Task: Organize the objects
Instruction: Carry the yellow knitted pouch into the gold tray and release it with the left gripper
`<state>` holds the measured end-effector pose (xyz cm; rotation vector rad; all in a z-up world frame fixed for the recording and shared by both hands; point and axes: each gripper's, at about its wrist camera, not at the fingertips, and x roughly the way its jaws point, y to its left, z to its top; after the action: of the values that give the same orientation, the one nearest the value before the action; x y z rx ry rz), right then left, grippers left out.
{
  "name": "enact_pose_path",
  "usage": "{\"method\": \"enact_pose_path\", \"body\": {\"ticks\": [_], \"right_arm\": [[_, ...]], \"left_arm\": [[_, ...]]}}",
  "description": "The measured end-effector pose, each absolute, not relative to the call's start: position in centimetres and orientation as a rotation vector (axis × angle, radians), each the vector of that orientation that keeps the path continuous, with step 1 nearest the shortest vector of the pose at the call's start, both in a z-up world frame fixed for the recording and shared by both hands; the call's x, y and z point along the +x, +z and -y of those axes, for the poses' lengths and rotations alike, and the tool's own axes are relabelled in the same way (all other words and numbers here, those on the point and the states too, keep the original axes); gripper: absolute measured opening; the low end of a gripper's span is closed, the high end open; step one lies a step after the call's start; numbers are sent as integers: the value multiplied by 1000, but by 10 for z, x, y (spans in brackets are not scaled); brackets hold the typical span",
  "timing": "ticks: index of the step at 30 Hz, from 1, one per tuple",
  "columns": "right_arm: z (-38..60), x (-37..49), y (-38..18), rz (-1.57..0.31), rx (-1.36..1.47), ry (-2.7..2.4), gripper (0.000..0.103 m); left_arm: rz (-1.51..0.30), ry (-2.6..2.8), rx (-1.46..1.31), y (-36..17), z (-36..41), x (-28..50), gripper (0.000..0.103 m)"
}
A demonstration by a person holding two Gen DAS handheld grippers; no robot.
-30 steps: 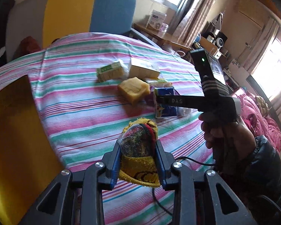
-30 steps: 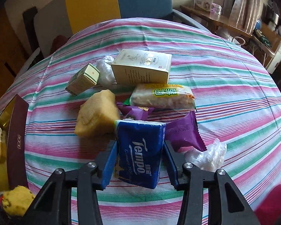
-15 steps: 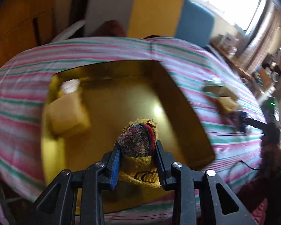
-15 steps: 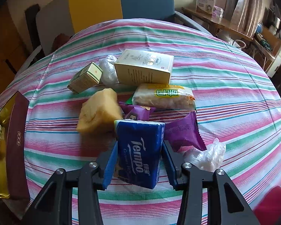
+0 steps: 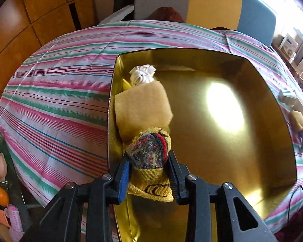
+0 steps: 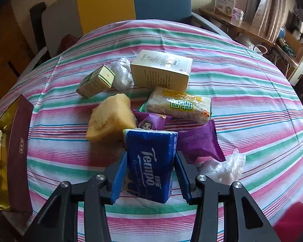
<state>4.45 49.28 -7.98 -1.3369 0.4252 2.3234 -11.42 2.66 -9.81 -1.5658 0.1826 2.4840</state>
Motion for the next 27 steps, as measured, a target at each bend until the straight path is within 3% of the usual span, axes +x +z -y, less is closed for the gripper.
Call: {"method": "enact_pose_path", "body": {"ticks": [7,27], "right_arm": [[-493,44,-80,-431,-1336,2324,47],[-497,48,-78,-481,-1310,2324,41]], "left_arm": [[-261,2516,-1507,-95,-35,-114,45],[-204,2642,-1257,-42,-25,-61,45]]}}
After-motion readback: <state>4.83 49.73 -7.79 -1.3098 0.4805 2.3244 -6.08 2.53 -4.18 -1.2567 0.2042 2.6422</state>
